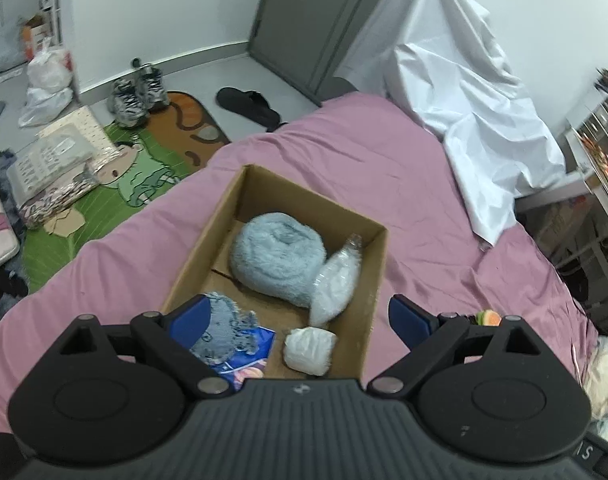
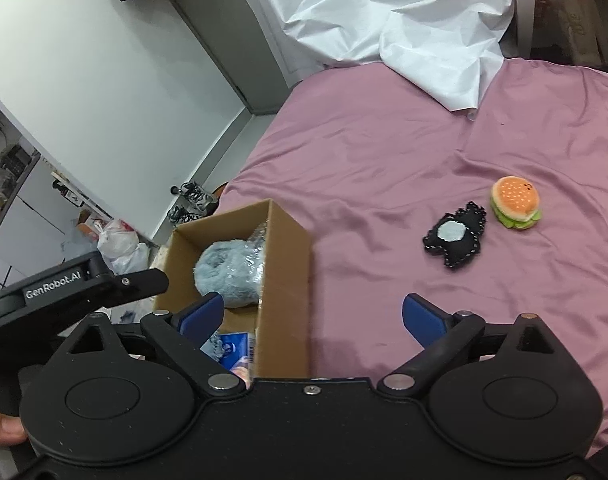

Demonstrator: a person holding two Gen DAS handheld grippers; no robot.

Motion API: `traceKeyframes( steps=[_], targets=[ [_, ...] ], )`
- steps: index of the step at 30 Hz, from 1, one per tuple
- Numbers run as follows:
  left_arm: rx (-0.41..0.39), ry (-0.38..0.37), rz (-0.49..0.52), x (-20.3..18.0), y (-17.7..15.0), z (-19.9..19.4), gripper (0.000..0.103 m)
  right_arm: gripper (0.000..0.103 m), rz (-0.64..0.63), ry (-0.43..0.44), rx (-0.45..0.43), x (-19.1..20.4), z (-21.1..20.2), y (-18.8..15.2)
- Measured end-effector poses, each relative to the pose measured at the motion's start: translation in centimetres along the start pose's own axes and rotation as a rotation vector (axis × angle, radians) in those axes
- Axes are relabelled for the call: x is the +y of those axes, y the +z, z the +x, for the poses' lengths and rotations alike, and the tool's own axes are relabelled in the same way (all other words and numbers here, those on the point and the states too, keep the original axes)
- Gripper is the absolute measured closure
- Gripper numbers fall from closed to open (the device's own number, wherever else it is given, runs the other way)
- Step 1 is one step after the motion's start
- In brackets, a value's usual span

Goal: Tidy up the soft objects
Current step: 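Withdraw both tools from the box toward the black plush and burger plush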

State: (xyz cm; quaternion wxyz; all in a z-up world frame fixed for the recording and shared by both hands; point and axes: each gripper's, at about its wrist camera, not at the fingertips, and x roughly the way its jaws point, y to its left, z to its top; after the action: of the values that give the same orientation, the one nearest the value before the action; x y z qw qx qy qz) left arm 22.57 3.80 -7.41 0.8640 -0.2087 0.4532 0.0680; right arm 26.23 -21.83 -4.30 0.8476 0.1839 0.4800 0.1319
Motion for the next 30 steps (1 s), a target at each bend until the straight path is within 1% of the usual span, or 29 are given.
traceKeyframes(
  steps=[5, 8, 10, 16, 30],
  targets=[
    [0.017, -0.021, 0.030, -1.2, -0.5, 0.0, 0.008, 0.006, 0.003, -0.007, -0.002, -1.0, -0.5, -0.2],
    [0.016, -0.028, 0.075, -2.2, -0.7, -0.1, 0.008, 0.006, -0.005, 0.010, 0.016, -1.4, -0.8, -0.3],
    [0.024, -0.033, 0.093, -2.8, -0.9, 0.0, 0.008, 0.006, -0.017, 0.016, 0.010, -1.7, -1.1, -0.3],
    [0.037, -0.060, 0.085, -3.8, -1.3, 0.2, 0.008, 0.006, -0.018, 0.005, -0.002, -3.1, -1.8, -0.5],
    [0.039, -0.029, 0.158, -8.0, -2.8, 0.8, 0.008, 0.006, 0.029, -0.033, -0.041, -7.7, -3.8, -0.5]
  ],
)
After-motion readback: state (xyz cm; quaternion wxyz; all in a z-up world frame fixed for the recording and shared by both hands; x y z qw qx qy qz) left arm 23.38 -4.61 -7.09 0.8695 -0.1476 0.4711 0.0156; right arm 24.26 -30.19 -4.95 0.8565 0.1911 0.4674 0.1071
